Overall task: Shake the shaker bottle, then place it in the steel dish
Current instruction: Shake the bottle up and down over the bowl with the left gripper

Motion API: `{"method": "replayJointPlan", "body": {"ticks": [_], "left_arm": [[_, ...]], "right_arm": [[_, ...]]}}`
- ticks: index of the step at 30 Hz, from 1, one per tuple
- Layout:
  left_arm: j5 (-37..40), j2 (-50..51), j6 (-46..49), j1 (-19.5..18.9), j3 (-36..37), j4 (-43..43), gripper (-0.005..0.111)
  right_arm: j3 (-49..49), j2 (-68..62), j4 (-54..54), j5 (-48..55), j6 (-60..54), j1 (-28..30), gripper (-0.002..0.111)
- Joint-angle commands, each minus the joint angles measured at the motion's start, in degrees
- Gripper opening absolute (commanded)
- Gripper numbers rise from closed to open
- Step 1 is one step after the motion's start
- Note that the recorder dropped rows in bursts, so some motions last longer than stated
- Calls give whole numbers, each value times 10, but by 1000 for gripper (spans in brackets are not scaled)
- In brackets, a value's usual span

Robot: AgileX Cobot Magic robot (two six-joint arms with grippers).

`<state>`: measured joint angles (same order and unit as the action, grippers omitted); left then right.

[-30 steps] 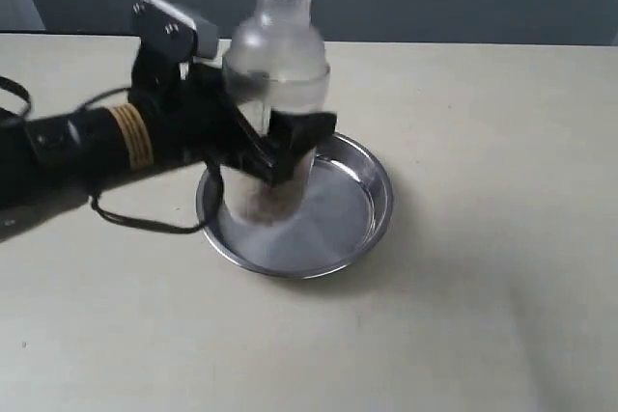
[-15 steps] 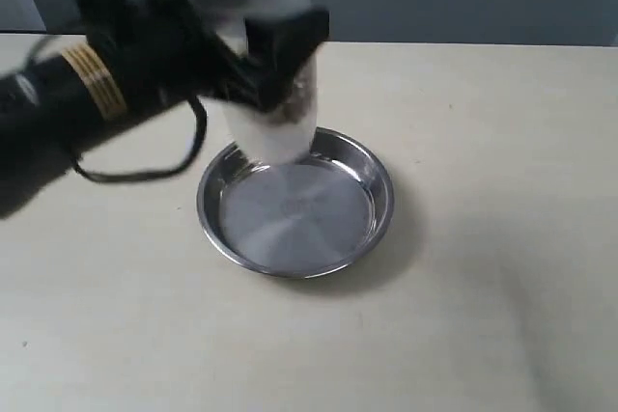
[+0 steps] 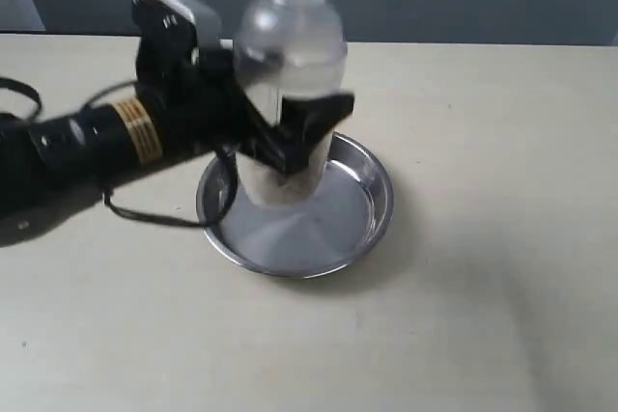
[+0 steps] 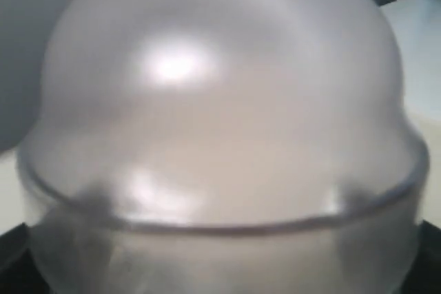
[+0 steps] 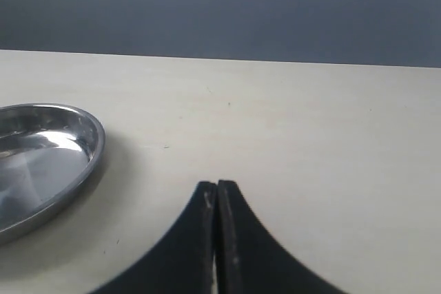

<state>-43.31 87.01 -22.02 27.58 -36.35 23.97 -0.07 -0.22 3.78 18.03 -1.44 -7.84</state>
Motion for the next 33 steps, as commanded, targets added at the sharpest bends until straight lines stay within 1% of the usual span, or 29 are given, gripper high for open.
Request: {"method": "replayJointPlan", "body": {"ticks": [1,2,3,4,5,6,7,9,10,11,12,14,15,16,17,19,20,21,22,23,24,25,26,27,28,29,30,31,33], "left_arm": [[61,37,28,-3,-4,-84,0],[20,46,4,-4,1,-70,0],[-44,38,-22,-7,1,-25,0],[-118,6,-22,-7,-5,1,0],[-149,-20,-20,-7,-17,1,0],[-124,-46,-7,-7,-35,0,0],[-41,-60,3,-2,-52,-23,0],[79,-16,18,6,-40,-47,0],[85,25,15,6,-22,-53,0],[55,51,-7,6,-9,-57,0],[-2,51,-37,6,-1,-38,0],[-116,3,-38,6,-6,-8,0],[-136,-15,-28,6,-15,-8,0],[-95,-44,-9,6,-27,-19,0],[-28,-46,5,11,-31,-46,0],[46,3,47,13,-12,-94,0],[37,27,40,7,-3,-111,0],[-3,25,6,4,-1,-98,0],[-60,1,-25,-1,-1,-60,0],[-135,-31,-26,-3,-9,-36,0],[-162,-57,-6,-3,-21,-32,0],[-111,-85,26,-3,-41,-52,0],[-9,-87,44,0,-49,-84,0],[63,-75,56,1,-47,-100,0],[113,-33,56,0,-31,-107,0],[104,-1,50,0,-7,-115,0],[75,25,26,0,8,-119,0],[5,37,-8,0,21,-79,0],[-113,-2,-26,0,17,-38,0]], "right_arm": [[1,2,-1,-5,0,-2,-1],[1,2,-1,-5,0,-2,-1],[1,2,-1,-5,0,-2,-1],[1,2,-1,-5,0,-2,-1],[1,2,-1,-5,0,-2,-1],[1,2,-1,-5,0,-2,-1],[1,2,-1,-5,0,-2,-1],[1,2,-1,-5,0,-2,-1],[1,2,-1,-5,0,-2,-1],[1,2,-1,-5,0,-2,-1],[1,2,-1,-5,0,-2,-1],[1,2,-1,-5,0,-2,-1],[1,2,-1,-5,0,-2,-1],[1,2,-1,-5,0,-2,-1],[1,2,-1,-5,0,-2,-1],[1,2,-1,-5,0,-2,-1],[1,2,-1,-5,0,-2,-1],[1,2,-1,-5,0,-2,-1],[1,2,-1,-5,0,-2,-1],[1,2,-1,-5,0,-2,-1],[1,2,-1,-5,0,-2,-1],[1,2,-1,-5,0,-2,-1],[1,2,-1,-5,0,-2,-1],[1,2,-1,-5,0,-2,-1],[1,2,-1,-5,0,-2,-1],[1,2,-1,-5,0,-2,-1],[1,2,-1,-5,0,-2,-1],[1,2,-1,-5,0,-2,-1],[1,2,-1,-5,0,-2,-1]]}}
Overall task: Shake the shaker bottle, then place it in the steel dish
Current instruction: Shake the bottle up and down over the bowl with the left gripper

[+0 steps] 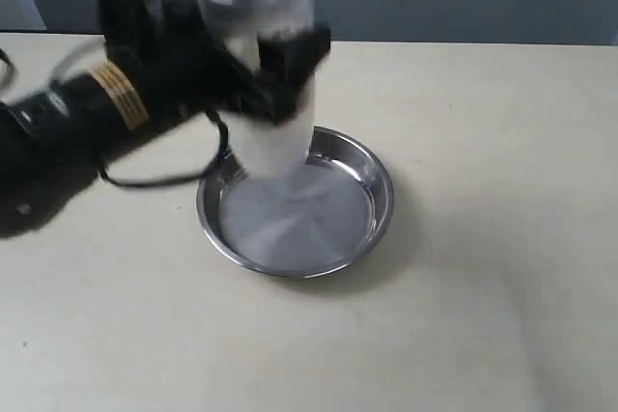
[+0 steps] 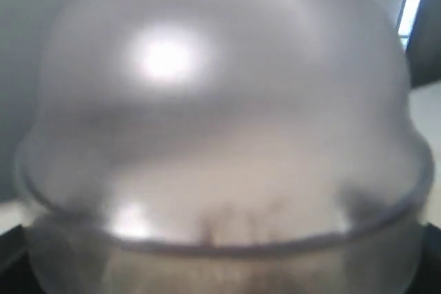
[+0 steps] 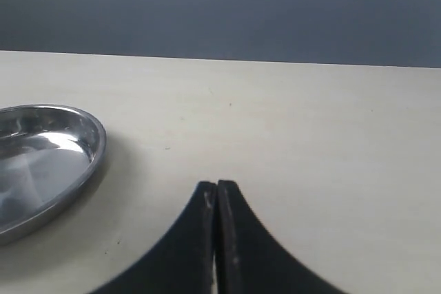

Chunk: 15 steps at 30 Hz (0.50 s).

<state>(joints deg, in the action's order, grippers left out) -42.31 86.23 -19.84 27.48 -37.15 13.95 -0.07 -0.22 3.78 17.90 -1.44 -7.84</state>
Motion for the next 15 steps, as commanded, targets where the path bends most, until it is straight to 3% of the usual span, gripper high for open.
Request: {"method": "replayJointPlan", "body": {"ticks": [1,2,4,6,8,10,12,14,15], "left_arm": [[-150,-29,-43,1,7,62,0],[-121,-59,-26,1,-9,57,0],[7,-60,2,5,-17,31,0],[25,13,9,7,23,-3,0],[-66,63,-42,7,53,-17,0],[-243,39,-75,0,63,35,0],[-274,-16,-55,0,41,39,0],[-69,-18,-2,14,23,5,0],[-12,13,35,18,27,-34,0]], "right_arm": [[1,2,-1,-4,0,-2,-1],[1,2,-1,-4,0,-2,-1],[1,2,-1,-4,0,-2,-1],[1,2,-1,-4,0,-2,-1],[1,2,-1,-4,0,-2,-1],[1,2,-1,-4,0,-2,-1],[1,2,-1,-4,0,-2,-1],[1,2,-1,-4,0,-2,-1],[1,2,-1,-4,0,-2,-1]]}}
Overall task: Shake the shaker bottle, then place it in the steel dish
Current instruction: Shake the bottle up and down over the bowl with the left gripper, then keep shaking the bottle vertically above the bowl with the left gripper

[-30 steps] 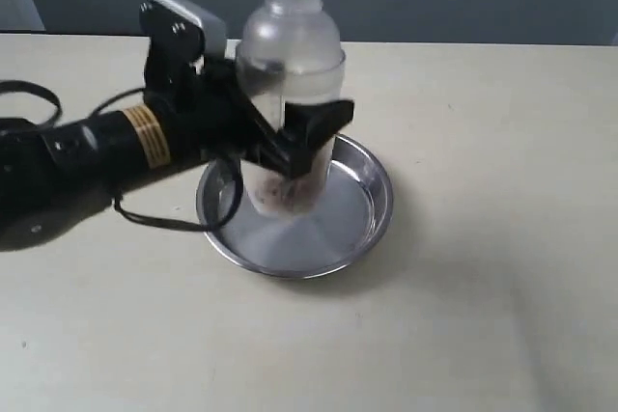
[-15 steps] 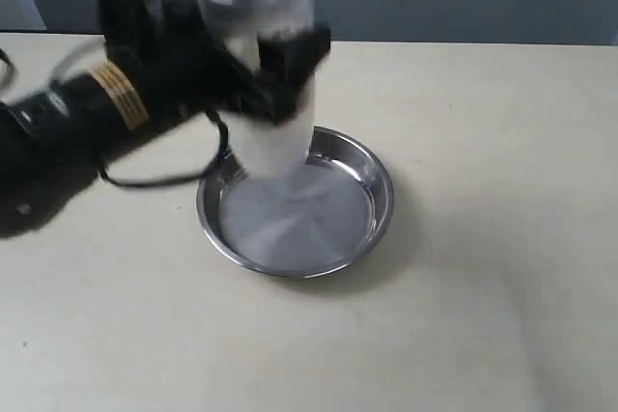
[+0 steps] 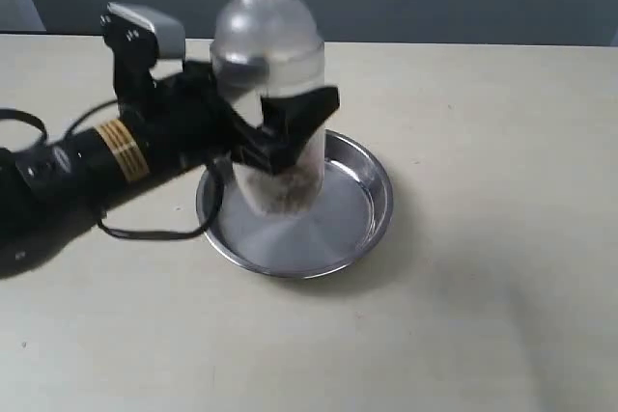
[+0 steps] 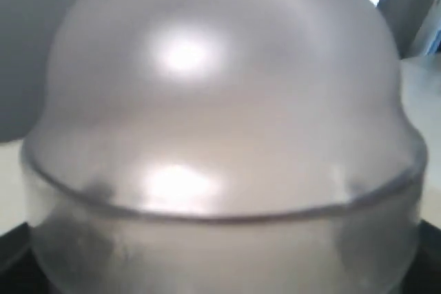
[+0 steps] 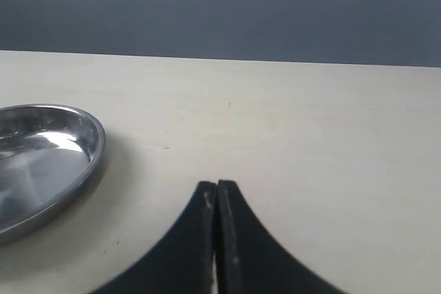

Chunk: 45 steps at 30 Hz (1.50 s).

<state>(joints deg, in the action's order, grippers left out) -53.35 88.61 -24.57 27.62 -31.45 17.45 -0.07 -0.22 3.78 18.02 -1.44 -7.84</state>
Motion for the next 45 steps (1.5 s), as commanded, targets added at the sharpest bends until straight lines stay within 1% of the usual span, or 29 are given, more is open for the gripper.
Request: {"method": "replayJointPlan", "body": {"ticks": [1,5,6,7,9,10,12,15,17,18,21,22,24,25,27,28,29,30,31,32,33,35,36,37,38,39,41,43,45], "left_arm": [[87,21,88,15,-21,-81,0],[-115,-42,53,5,-33,4,0],[-97,-79,64,5,-54,-3,0],[-6,-101,93,5,-72,-31,0],[168,-74,118,6,-76,-72,0],[185,-43,118,3,-62,-83,0],[175,26,92,-3,-40,-111,0],[81,-91,67,0,-64,-19,0],[181,-54,112,-1,-46,-94,0],[173,-22,108,-1,-35,-121,0],[-5,-117,28,0,-53,35,0],[129,-132,47,0,-63,1,0],[210,-37,84,-5,-24,-90,0],[140,-13,23,-8,-7,-82,0],[-48,-85,-37,-7,-19,63,0],[-9,-110,-19,-7,-34,71,0],[153,-98,58,4,-40,4,0],[193,-61,92,4,-29,-44,0],[148,-18,60,-2,-15,-111,0],[103,-28,31,-2,-15,-81,0],[-20,-85,52,-2,-40,8,0],[167,-117,173,-1,-104,-89,0],[231,-59,171,-1,-88,-115,0],[198,-12,151,3,-63,-111,0],[75,5,82,9,-48,-57,0],[24,-15,53,10,-47,-23,0],[82,-40,57,31,-49,8,0],[159,10,182,38,-51,-89,0],[96,-18,199,28,-63,-152,0]], "right_arm": [[1,2,-1,-5,0,-2,-1],[1,2,-1,-5,0,-2,-1],[1,2,-1,-5,0,-2,-1],[1,2,-2,-5,0,-2,-1],[1,2,-2,-5,0,-2,-1],[1,2,-2,-5,0,-2,-1],[1,2,-2,-5,0,-2,-1],[1,2,-2,-5,0,-2,-1],[1,2,-2,-5,0,-2,-1],[1,2,-2,-5,0,-2,-1],[1,2,-2,-5,0,-2,-1],[1,2,-2,-5,0,-2,-1],[1,2,-2,-5,0,-2,-1],[1,2,-2,-5,0,-2,-1],[1,2,-2,-5,0,-2,-1],[1,2,-2,-5,0,-2,-1],[1,2,-2,-5,0,-2,-1],[1,2,-2,-5,0,-2,-1],[1,2,-2,-5,0,-2,-1],[1,2,-2,-5,0,-2,-1],[1,2,-2,-5,0,-2,-1],[1,2,-2,-5,0,-2,-1],[1,2,-2,-5,0,-2,-1],[1,2,-2,-5,0,-2,-1],[1,2,-2,-5,0,-2,-1],[1,2,-2,-5,0,-2,-1],[1,2,-2,-5,0,-2,-1],[1,2,-1,-5,0,-2,-1],[1,2,-1,-5,0,-2,-1]]}}
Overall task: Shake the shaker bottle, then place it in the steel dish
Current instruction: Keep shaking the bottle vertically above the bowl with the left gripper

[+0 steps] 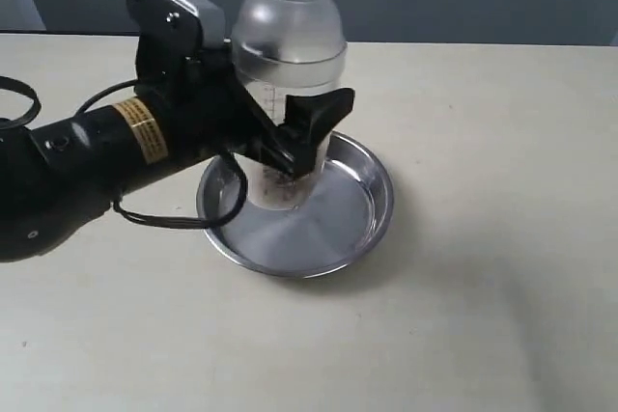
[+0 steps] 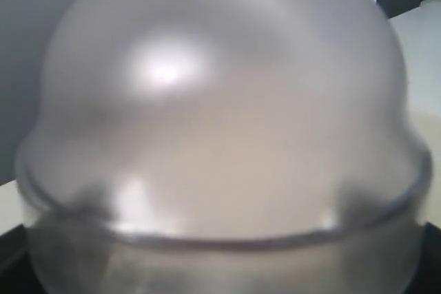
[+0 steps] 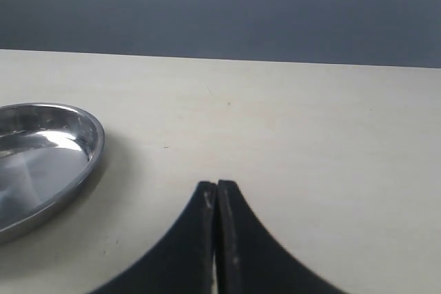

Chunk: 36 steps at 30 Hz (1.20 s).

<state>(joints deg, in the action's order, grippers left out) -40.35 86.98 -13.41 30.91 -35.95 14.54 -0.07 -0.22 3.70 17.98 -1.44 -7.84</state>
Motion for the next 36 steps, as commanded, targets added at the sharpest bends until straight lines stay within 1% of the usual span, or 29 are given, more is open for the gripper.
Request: {"method": "replayJointPlan", "body": {"ticks": [1,2,3,4,5,6,8,9,10,12,13,14,15,16,18,19,20,21,23,26,27,28,29,30,31,32,33,34,36], "left_arm": [[-99,-31,86,-6,-29,-112,0],[-140,-67,92,-6,-50,-91,0],[-125,-102,105,-6,-81,-82,0],[-61,-114,110,-6,-111,-90,0],[-14,-117,108,-6,-129,-102,0],[73,-107,108,-6,-133,-121,0],[114,-60,82,-3,-95,-137,0],[100,-20,50,1,-61,-136,0],[60,22,12,7,-25,-126,0],[-78,64,-38,11,27,-78,0],[-151,62,-48,11,35,-63,0],[-202,42,-50,11,35,-55,0],[-220,17,-50,11,26,-55,0],[-202,-14,-40,11,10,-59,0],[-79,-44,5,11,-19,-79,0],[-17,-27,22,11,-22,-89,0],[12,8,22,11,-13,-98,0],[4,47,18,8,-2,-107,0],[-58,77,-5,6,7,-90,0],[-174,27,-29,6,-4,-31,0],[-182,0,-22,6,-17,-28,0],[-167,-24,-8,6,-29,-36,0],[-107,-33,2,6,-33,-60,0],[-61,-21,6,6,-27,-85,0],[-44,11,6,6,-14,-91,0],[-48,42,1,6,-3,-101,0],[-70,67,-10,6,5,-110,0],[-110,77,-34,6,15,-97,0],[-234,43,-46,6,22,-58,0]], "right_arm": [[1,2,0,-5,0,-2,-1],[1,2,0,-5,0,-2,-1],[1,2,0,-5,0,-2,-1],[1,2,0,-5,0,-2,-1],[1,2,0,-5,0,-2,-1],[1,2,0,-5,0,-2,-1],[1,2,0,-5,0,-2,-1],[1,2,0,-5,0,-2,-1],[1,2,0,-5,0,-2,-1],[1,2,0,-5,0,-2,-1],[1,2,0,-5,0,-2,-1],[1,2,0,-5,0,-2,-1],[1,2,0,-5,0,-2,-1],[1,2,0,-6,0,-2,-1],[1,2,0,-5,0,-2,-1],[1,2,0,-5,0,-2,-1],[1,2,0,-5,0,-2,-1],[1,2,0,-5,0,-2,-1],[1,2,0,-5,0,-2,-1],[1,2,0,-5,0,-2,-1],[1,2,0,-5,0,-2,-1],[1,2,0,-5,0,-2,-1],[1,2,0,-5,0,-2,-1],[1,2,0,-5,0,-2,-1],[1,2,0,-5,0,-2,-1],[1,2,0,-5,0,-2,-1],[1,2,0,-5,0,-2,-1],[1,2,0,-5,0,-2,-1],[1,2,0,-5,0,-2,-1]]}}
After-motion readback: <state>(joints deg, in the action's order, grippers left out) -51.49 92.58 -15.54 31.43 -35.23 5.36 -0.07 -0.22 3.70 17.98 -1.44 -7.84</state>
